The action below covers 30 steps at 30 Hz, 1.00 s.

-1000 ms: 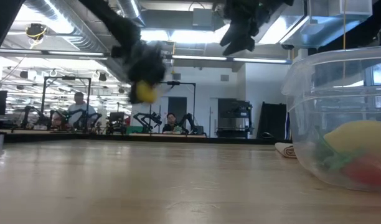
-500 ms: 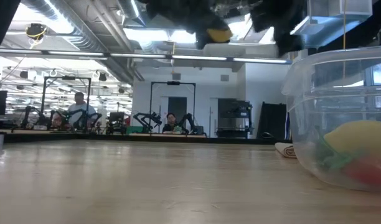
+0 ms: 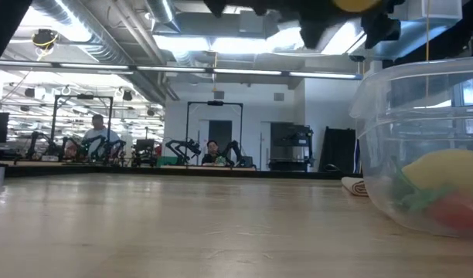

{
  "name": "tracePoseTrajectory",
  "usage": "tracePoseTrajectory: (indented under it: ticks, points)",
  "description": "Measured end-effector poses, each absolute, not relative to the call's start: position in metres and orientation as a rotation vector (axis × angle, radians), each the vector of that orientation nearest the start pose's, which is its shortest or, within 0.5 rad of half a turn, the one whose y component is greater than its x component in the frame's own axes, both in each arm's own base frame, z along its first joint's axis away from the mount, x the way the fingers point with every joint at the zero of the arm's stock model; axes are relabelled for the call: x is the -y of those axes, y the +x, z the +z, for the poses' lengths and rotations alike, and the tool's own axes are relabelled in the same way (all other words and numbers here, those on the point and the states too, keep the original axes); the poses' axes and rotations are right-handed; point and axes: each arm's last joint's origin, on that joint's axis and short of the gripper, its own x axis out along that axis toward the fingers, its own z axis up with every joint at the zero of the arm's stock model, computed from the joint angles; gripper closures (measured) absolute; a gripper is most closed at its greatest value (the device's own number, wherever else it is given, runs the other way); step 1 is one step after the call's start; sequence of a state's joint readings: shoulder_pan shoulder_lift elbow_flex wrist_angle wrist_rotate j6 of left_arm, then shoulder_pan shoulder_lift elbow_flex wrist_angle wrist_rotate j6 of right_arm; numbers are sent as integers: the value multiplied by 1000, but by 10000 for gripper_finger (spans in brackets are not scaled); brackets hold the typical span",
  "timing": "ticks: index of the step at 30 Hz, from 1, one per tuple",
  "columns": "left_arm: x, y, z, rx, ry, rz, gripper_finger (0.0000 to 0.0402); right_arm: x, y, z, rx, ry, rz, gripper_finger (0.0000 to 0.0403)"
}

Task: Pick and placing Produce into tupperware
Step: Put the lemon into the transparent container, then return to Home Position

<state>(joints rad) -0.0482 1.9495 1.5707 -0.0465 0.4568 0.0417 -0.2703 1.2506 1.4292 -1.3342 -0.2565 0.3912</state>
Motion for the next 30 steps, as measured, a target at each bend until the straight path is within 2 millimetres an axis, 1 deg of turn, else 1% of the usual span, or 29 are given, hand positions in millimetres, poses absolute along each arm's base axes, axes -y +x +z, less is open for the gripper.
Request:
tracePoseTrajectory:
  ticks: [3, 6, 9, 13, 17, 21, 25, 30]
  points:
    - [54, 463, 252, -427, -94, -543, 192, 46, 199, 370, -1105, 645, -227, 165]
    - [67, 471, 233, -427, -125, -570, 192, 45, 200, 370, -1102, 649, -228, 165]
    - [73, 477, 219, -424, -180, -617, 190, 44, 202, 371, -1091, 652, -226, 165]
    - [72, 482, 199, -470, -201, -590, 190, 42, 204, 371, -1078, 644, -214, 165]
    - [79, 485, 177, -519, -179, -566, 189, 40, 204, 371, -1081, 639, -204, 165]
    - [85, 486, 168, -532, -149, -549, 181, 39, 204, 371, -1084, 639, -200, 165]
    - [84, 486, 170, -524, -142, -538, 169, 39, 204, 371, -1086, 638, -200, 165]
    - [80, 486, 174, -522, -154, -538, 165, 39, 204, 371, -1086, 636, -199, 165]
